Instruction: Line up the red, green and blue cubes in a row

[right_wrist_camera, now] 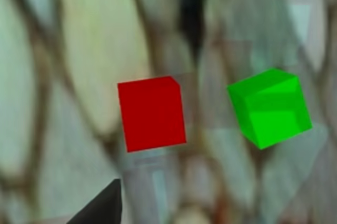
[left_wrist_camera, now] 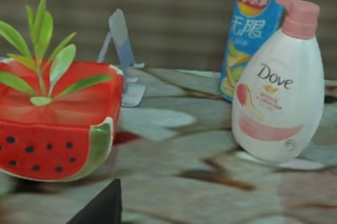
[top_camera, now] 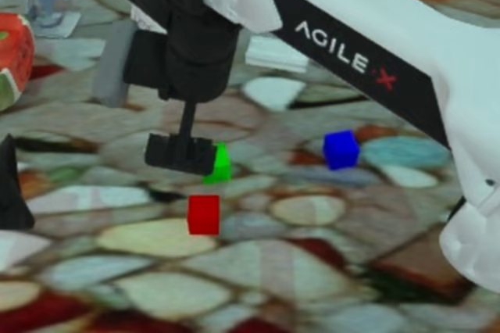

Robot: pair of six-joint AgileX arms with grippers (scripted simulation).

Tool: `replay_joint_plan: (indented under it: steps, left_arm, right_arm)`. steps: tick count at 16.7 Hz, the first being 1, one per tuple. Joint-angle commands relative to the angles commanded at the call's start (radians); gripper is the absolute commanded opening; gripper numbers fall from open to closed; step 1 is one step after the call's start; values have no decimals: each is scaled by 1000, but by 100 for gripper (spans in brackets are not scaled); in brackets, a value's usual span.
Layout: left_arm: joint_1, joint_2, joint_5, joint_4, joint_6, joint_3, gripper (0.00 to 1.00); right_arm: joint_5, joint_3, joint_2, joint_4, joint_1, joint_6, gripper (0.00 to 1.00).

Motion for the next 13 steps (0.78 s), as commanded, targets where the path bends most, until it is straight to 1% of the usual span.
replay_joint_plan:
  steps: [3,6,9,13]
  left_arm:
    - [-56,232,0,-134,-80,212,100]
    - [-119,525,-1,-289,-170,452,100]
    - [-188,857,-1,-459,-267,707,100]
    - [-277,1283,0,-679,-391,1027,100]
  right_arm:
    - [18,-273,-261,196,-52,94,100]
    - [30,-636,-581,419,-135,202,100]
    - [33,-1051,-938,646,-242,308,100]
    - [25,-1600,-1436,923,-409,425,100]
